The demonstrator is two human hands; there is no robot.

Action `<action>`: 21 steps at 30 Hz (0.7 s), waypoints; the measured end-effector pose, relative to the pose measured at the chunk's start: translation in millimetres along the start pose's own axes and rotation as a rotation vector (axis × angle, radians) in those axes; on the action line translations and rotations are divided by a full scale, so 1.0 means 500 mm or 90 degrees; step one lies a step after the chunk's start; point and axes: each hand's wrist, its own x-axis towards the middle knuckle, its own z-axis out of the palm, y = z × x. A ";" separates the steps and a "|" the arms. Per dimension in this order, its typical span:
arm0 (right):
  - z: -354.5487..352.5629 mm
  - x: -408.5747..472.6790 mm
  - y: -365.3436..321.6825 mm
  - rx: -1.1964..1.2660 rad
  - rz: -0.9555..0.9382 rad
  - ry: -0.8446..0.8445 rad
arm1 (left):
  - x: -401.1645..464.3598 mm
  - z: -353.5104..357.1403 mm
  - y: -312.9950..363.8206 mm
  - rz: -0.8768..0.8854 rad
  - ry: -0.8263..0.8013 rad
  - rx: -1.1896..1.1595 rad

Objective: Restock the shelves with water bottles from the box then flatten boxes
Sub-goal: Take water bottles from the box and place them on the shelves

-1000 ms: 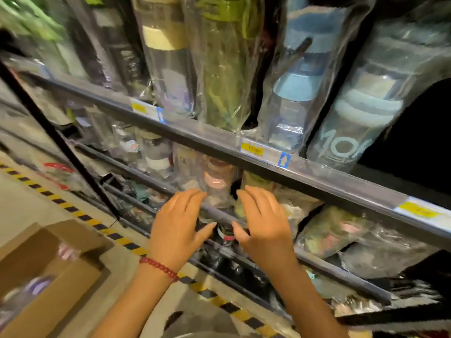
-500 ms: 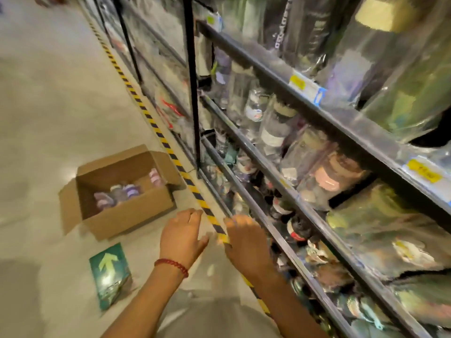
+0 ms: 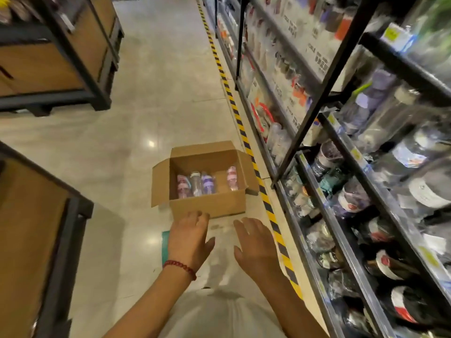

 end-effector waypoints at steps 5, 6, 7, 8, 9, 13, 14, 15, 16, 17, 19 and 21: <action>0.021 0.076 -0.047 0.012 -0.014 -0.038 | 0.026 0.025 -0.066 -0.074 -0.044 -0.018; 0.024 0.093 -0.049 0.006 -0.015 -0.052 | 0.035 0.029 -0.072 -0.086 -0.057 -0.016; 0.027 0.111 -0.048 0.005 -0.018 -0.069 | 0.045 0.032 -0.077 -0.095 -0.070 -0.017; 0.034 0.129 -0.044 0.011 -0.024 -0.084 | 0.057 0.037 -0.085 -0.104 -0.075 -0.020; 0.045 0.160 -0.039 0.020 -0.037 -0.097 | 0.078 0.040 -0.097 -0.118 -0.074 -0.029; 0.068 0.268 -0.027 0.040 -0.083 -0.138 | 0.159 0.046 -0.137 -0.145 -0.042 -0.054; 0.072 0.309 -0.020 0.049 -0.094 -0.148 | 0.193 0.044 -0.148 -0.157 -0.037 -0.054; 0.077 0.353 -0.012 0.060 -0.101 -0.160 | 0.230 0.042 -0.158 -0.171 -0.037 -0.055; 0.083 0.401 -0.002 0.071 -0.105 -0.170 | 0.269 0.039 -0.169 -0.182 -0.034 -0.055; 0.088 0.456 0.009 0.081 -0.108 -0.183 | 0.315 0.036 -0.182 -0.192 -0.032 -0.054; 0.092 0.556 0.024 0.065 -0.113 -0.198 | 0.396 0.031 -0.205 -0.214 -0.036 -0.053; 0.111 0.646 0.041 0.033 -0.119 -0.221 | 0.477 0.036 -0.228 -0.246 -0.050 -0.059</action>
